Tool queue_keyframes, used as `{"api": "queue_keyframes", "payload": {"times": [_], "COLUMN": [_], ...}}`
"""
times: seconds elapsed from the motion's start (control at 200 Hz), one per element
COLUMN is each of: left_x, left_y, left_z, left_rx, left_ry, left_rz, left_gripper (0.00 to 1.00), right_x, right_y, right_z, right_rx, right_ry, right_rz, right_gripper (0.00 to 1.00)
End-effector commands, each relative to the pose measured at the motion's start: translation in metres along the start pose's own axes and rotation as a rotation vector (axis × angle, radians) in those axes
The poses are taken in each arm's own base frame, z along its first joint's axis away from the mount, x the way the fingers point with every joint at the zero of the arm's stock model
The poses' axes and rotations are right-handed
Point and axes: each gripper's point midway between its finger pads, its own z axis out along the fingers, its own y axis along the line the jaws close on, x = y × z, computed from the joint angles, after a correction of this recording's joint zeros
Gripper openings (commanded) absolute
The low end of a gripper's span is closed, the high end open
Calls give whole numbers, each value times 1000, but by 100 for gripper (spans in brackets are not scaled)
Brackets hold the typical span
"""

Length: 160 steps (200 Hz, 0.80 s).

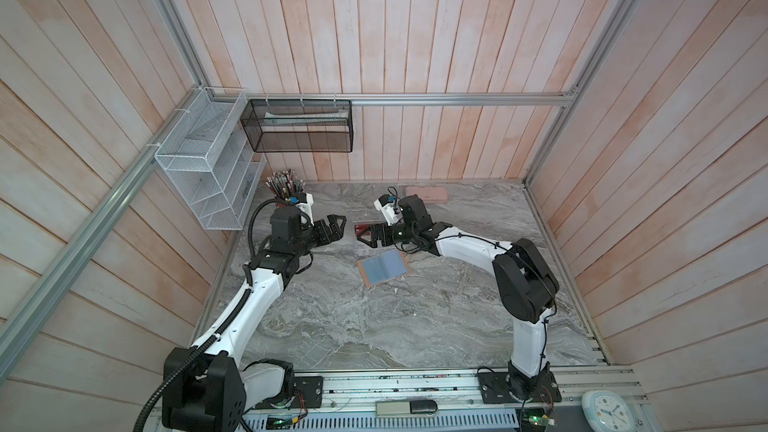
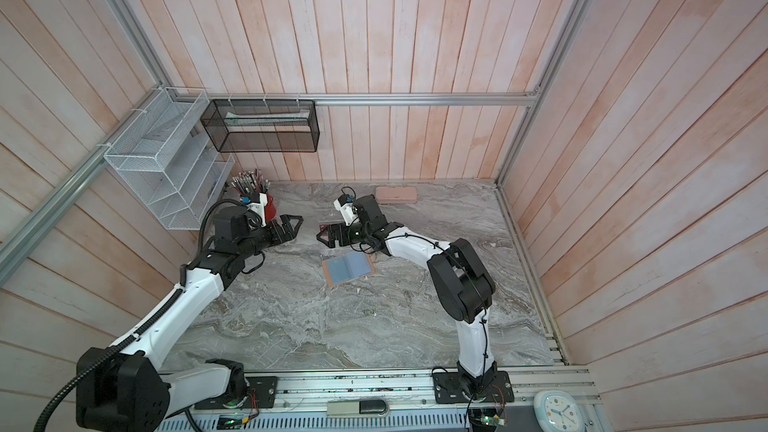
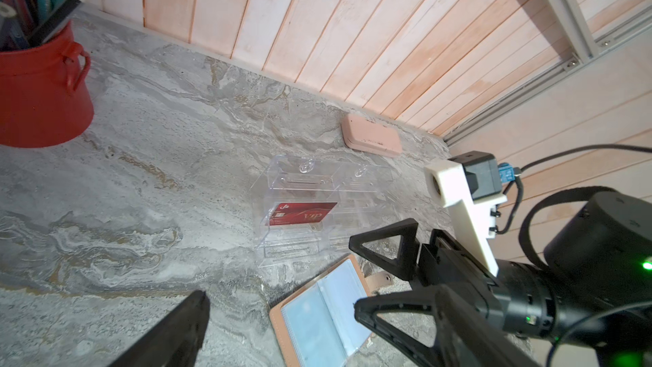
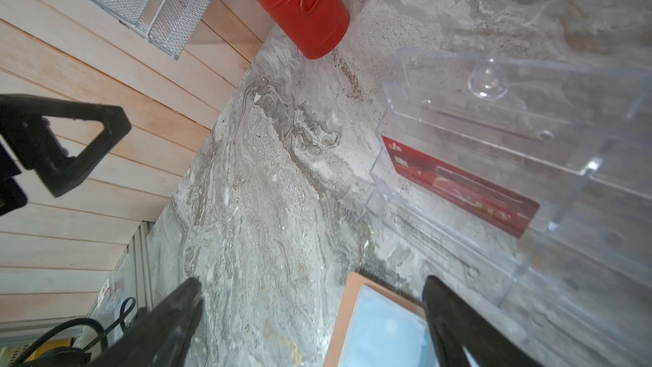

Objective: Take the credit cards out of the card holder
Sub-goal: Touch the credit card in the storage box.

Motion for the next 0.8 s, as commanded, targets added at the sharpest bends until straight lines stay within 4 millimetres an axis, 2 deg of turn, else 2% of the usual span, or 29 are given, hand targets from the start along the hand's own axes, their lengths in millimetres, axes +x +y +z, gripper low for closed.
{"api": "queue_keyframes", "payload": {"times": [0.0,0.25,0.35,0.47,0.65,0.795], "left_x": [-9,-10,-5,1,7,8], "left_y": [-6,-14,-20,-21,-16,-10], "left_z": [-7,-8,-12,-15,-15,-15], "left_rx": [0,11,58,80,63,38], "left_ry": [-35,-39,-43,-56,-44,-51], "left_rz": [58,134,143,149,133,94], "left_gripper": [100,100,100,100,100,100], "right_x": [12,66,85,104,124,126], "right_y": [-10,-26,-32,-29,-22,-26], "right_z": [-15,-32,-33,-27,-12,-2], "right_rx": [86,363,407,430,384,390], "right_ry": [18,128,158,181,218,237], "right_rz": [-4,-56,-22,-27,-11,-7], "right_gripper": [98,98,98,98,95,90]}}
